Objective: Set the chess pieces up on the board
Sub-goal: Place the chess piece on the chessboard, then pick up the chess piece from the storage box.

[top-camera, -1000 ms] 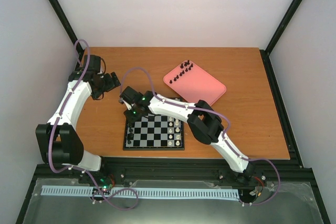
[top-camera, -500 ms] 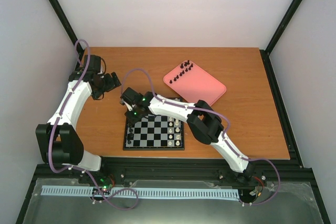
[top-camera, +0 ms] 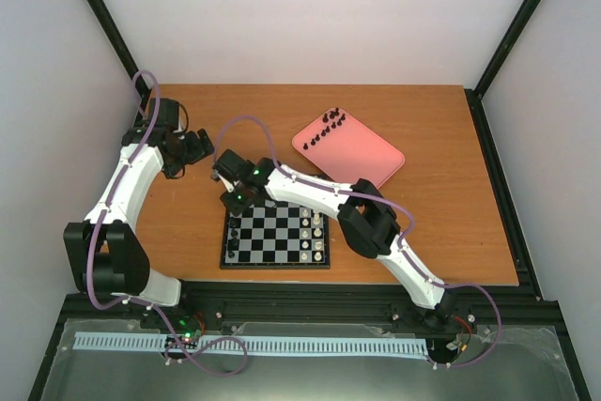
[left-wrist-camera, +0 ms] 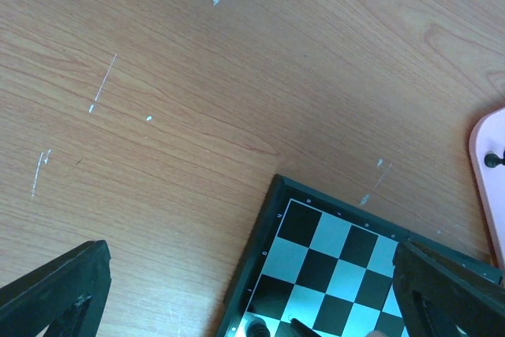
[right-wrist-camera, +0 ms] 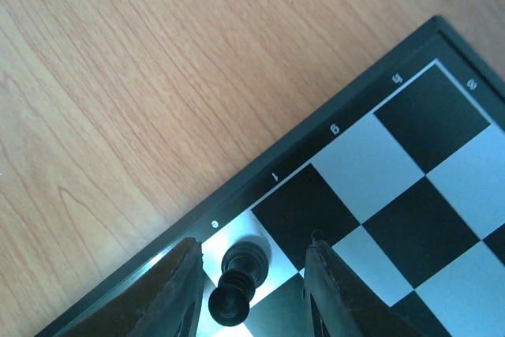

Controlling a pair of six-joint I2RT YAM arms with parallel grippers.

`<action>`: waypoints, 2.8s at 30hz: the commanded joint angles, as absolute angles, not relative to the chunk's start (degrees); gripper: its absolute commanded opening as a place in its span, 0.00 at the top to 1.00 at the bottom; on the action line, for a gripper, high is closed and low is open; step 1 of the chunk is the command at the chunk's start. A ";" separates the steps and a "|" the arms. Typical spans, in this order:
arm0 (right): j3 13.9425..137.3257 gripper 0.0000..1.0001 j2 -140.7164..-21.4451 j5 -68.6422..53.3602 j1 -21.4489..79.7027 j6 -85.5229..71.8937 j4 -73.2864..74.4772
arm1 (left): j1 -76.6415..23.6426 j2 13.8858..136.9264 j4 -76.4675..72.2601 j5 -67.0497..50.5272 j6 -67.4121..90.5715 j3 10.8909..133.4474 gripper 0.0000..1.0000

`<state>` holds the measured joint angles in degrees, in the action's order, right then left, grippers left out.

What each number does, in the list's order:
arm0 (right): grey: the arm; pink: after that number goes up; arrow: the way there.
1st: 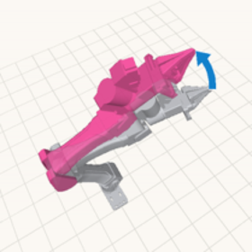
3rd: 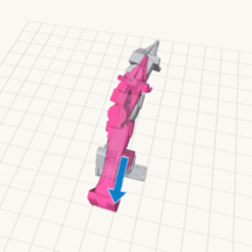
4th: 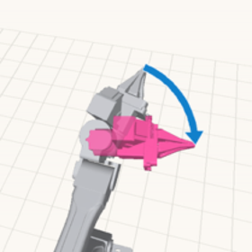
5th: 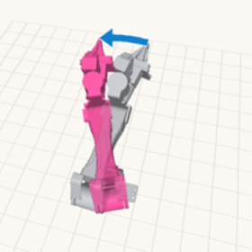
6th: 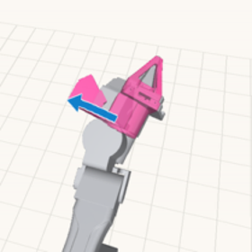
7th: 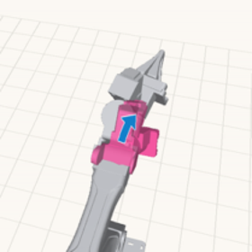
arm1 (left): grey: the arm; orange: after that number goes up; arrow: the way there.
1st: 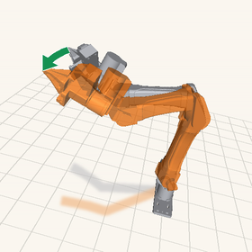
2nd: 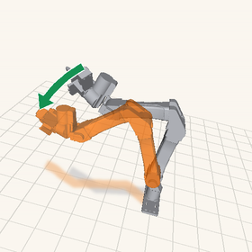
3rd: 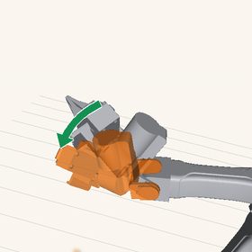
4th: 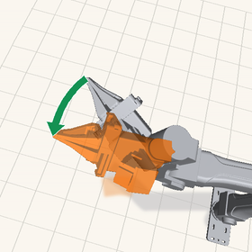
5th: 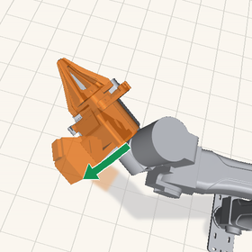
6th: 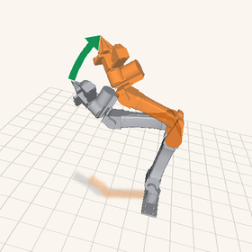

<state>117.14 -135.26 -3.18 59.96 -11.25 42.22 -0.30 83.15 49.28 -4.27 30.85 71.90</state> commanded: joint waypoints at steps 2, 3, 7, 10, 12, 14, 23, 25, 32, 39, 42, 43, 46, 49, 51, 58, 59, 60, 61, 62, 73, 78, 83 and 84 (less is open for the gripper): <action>121.17 0.57 -131.06 -3.22 59.44 -8.78 42.95 | 0.00 83.68 48.87 -4.49 29.77 74.19 0.01; 121.42 0.56 -130.57 -3.23 59.35 -8.67 43.02 | 0.00 83.80 48.97 -4.56 29.77 74.46 0.01; 122.78 0.54 -128.38 -2.06 58.32 -9.09 43.93 | 0.05 84.01 49.42 -4.41 29.66 75.31 0.01; 122.96 0.54 -125.51 -1.25 56.24 -10.33 43.89 | 0.01 84.23 49.78 -4.32 29.49 76.24 0.00; 122.90 0.55 -123.83 -0.30 54.44 -11.34 43.89 | 0.06 84.33 49.96 -4.38 29.36 76.87 0.00; 122.99 0.55 -122.82 0.25 52.38 -12.13 44.01 | 0.01 84.53 50.16 -4.51 29.28 77.63 0.00; 128.78 0.32 -125.06 5.05 40.13 -14.00 45.09 | 0.02 85.24 50.68 -5.45 28.67 79.32 0.00; 131.29 0.24 -126.63 6.33 37.71 -14.00 45.13 | 0.07 85.05 50.69 -5.77 28.65 79.15 0.00; 136.96 0.24 -134.55 7.57 31.11 -13.86 44.44 | 0.06 84.85 50.11 -8.06 29.14 77.93 0.00; 139.69 0.30 -141.62 3.58 26.92 -14.44 41.44 | 0.07 85.07 50.66 -8.00 28.60 77.59 0.00; 140.13 0.31 -143.33 2.19 25.69 -14.20 39.17 | 0.01 85.42 50.76 -8.16 28.46 77.47 0.00; 140.37 0.31 -143.81 1.71 25.34 -14.22 38.47 | 0.00 85.63 50.77 -8.24 28.39 77.35 0.00; 141.91 0.34 -145.75 0.50 24.20 -14.68 37.61 | 0.05 86.02 50.82 -8.36 28.38 77.05 0.00; 143.34 0.36 -147.78 -1.20 22.97 -15.71 37.62 | 0.03 86.25 50.55 -8.40 28.41 76.42 0.00; 143.50 0.38 -148.57 -2.28 22.41 -16.23 37.32 | 0.00 86.54 50.41 -8.36 28.30 76.21 0.00; 143.79 0.48 -150.63 -3.05 22.06 -16.46 36.31 | 0.04 88.03 49.86 -8.89 28.46 76.25 0.00; 143.86 0.48 -150.83 -3.00 21.94 -16.58 36.26 | 0.04 88.23 49.79 -8.99 28.45 76.21 0.00; 143.90 0.49 -151.09 -3.15 21.89 -16.66 36.17 | 0.00 88.41 49.77 -9.03 28.42 76.27 0.00; 143.96 0.51 -151.35 -3.28 21.81 -16.71 36.13 | 0.00 88.56 49.77 -9.06 28.47 76.29 0.00; 143.96 0.52 -151.57 -3.26 21.74 -16.85 36.18 | 0.01 88.75 49.67 -9.05 28.48 76.29 0.00; 143.79 0.53 -152.88 -2.10 21.47 -17.31 37.29 | 0.01 89.56 49.48 -9.22 28.56 76.29 0.00; 143.73 0.55 -153.53 -2.20 21.12 -17.53 37.98 | 0.02 89.48 49.54 -9.18 28.70 75.99 0.00; 143.35 0.55 -153.72 -2.46 21.09 -17.52 38.21 | 0.01 89.39 49.32 -9.38 28.80 75.58 0.00; 143.36 0.55 -153.79 -2.40 21.09 -17.46 38.11 | 0.01 89.43 49.35 -9.40 28.82 75.50 0.00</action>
<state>142.08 -152.09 -3.09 21.52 -17.06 37.87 -0.10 89.45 50.06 -8.69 29.65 75.68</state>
